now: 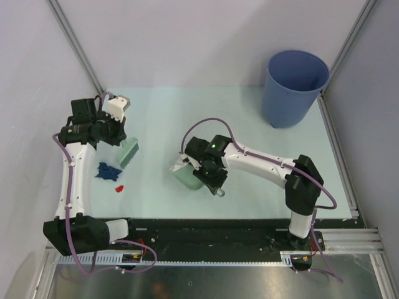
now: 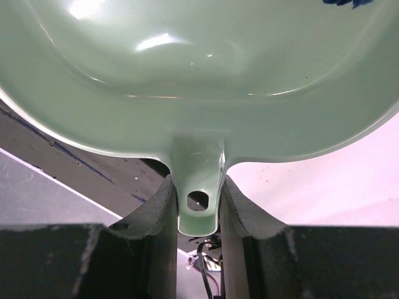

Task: Sweep away the paper scraps from the table

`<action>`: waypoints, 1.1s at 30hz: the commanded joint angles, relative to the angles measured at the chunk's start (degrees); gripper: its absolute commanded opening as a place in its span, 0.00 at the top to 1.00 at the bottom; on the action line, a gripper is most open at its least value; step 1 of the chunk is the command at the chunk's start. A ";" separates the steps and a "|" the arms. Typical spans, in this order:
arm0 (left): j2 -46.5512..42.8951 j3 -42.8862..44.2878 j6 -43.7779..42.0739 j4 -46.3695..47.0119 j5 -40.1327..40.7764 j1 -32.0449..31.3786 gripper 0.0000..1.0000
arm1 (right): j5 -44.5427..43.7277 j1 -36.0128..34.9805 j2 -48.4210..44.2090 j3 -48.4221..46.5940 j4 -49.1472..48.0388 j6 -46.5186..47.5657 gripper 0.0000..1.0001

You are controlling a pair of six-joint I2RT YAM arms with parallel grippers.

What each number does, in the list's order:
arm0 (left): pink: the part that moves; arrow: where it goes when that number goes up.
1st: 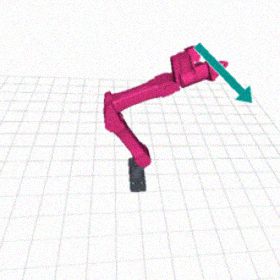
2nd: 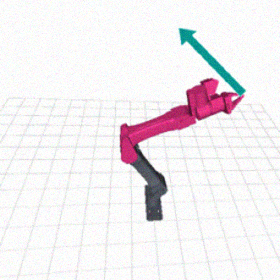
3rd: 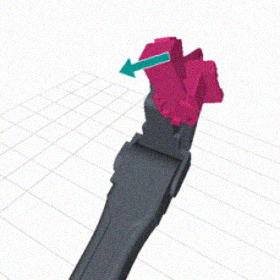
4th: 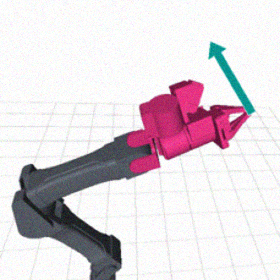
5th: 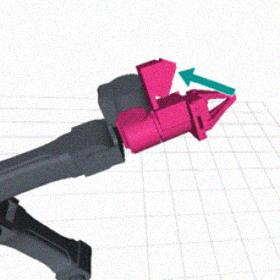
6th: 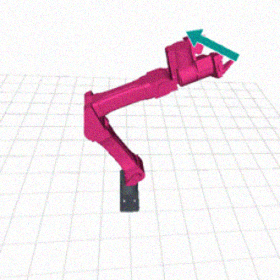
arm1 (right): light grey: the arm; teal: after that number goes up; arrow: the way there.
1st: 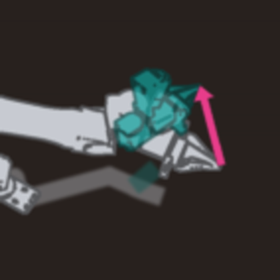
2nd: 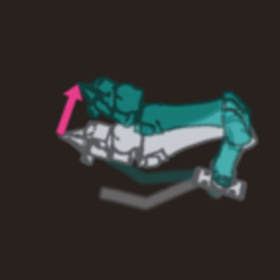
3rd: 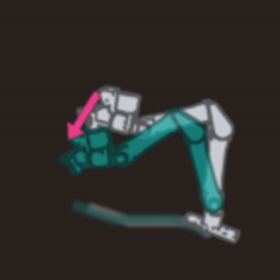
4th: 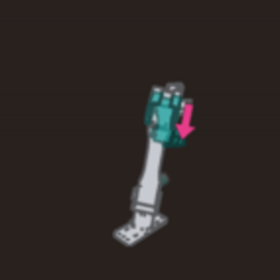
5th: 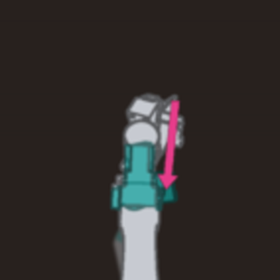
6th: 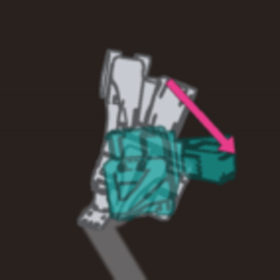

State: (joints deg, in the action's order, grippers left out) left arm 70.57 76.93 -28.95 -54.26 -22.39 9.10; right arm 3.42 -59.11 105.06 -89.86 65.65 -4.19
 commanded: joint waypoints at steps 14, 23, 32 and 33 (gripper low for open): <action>-2.10 -1.25 -0.58 2.05 -3.18 0.56 1.00 | -8.43 16.55 -8.46 -16.73 8.71 3.65 1.00; -2.27 -2.92 -0.06 2.05 -5.56 0.48 1.00 | -13.25 28.86 -5.39 -31.23 13.54 5.94 1.00; -2.89 -3.80 -0.67 1.96 -5.12 0.48 1.00 | -12.56 45.83 0.58 -46.52 14.86 9.89 1.00; -2.98 -3.80 -0.58 1.96 -5.29 0.48 1.00 | -13.34 46.88 0.94 -47.50 14.86 9.99 1.00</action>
State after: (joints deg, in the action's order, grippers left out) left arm 70.00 73.12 -28.97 -53.65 -25.71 9.17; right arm -8.34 -16.21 103.24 -130.63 77.25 2.96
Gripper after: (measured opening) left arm 0.047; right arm 0.293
